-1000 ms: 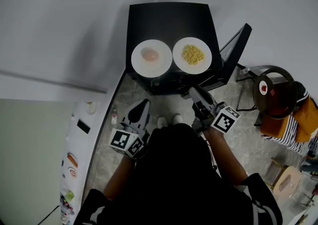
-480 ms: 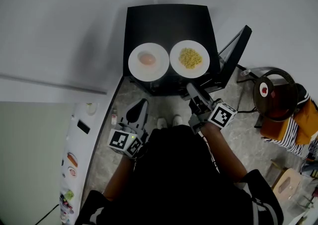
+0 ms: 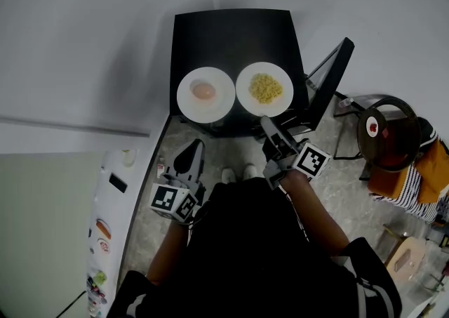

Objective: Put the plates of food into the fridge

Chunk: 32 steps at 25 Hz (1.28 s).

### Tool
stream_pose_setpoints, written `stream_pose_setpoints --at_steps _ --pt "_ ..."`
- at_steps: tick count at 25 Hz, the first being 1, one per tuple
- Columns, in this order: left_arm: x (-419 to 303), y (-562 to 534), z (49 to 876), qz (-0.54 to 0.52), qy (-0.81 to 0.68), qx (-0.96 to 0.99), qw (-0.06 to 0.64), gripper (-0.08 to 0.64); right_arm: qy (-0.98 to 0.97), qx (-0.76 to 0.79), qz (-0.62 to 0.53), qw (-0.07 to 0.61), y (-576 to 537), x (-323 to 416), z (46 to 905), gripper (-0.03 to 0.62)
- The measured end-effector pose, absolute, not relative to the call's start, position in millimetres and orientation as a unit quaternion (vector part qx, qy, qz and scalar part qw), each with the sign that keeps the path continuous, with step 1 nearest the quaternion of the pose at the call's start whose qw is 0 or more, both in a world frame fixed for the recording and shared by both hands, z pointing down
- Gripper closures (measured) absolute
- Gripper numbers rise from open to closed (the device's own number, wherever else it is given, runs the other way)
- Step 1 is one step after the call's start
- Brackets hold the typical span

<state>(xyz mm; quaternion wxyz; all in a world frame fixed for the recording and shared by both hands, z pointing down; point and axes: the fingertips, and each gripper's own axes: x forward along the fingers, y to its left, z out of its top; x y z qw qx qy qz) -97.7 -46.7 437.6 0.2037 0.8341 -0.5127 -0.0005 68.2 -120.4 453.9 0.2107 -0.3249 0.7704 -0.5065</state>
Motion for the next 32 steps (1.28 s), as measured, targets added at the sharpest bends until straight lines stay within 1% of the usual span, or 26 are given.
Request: stream_pose_setpoints --at_steps 9,11,16,20,32 --pt "-92.2 -54.9 438.0 0.003 -0.51 0.836 0.203 0.528 0.745 -0.304 -0.546 0.234 -134.9 68.2 456.1 0.495" --pt "-91.2 -54.0 438.3 0.005 -0.509 0.837 0.204 0.528 0.732 -0.293 -0.563 0.248 -134.9 68.1 455.8 0.526" --pt "-88.7 -51.0 439.4 0.007 -0.507 0.837 0.206 0.528 0.705 -0.277 -0.593 0.274 -130.9 70.5 456.6 0.543" --pt "-88.1 -47.1 440.4 0.006 -0.505 0.837 0.209 0.528 0.695 -0.267 -0.606 0.279 -123.8 73.2 456.5 0.545" --pt "-82.5 -25.2 446.6 0.005 -0.499 0.839 0.219 0.528 0.705 -0.238 -0.613 0.266 -74.5 79.7 448.8 0.545"
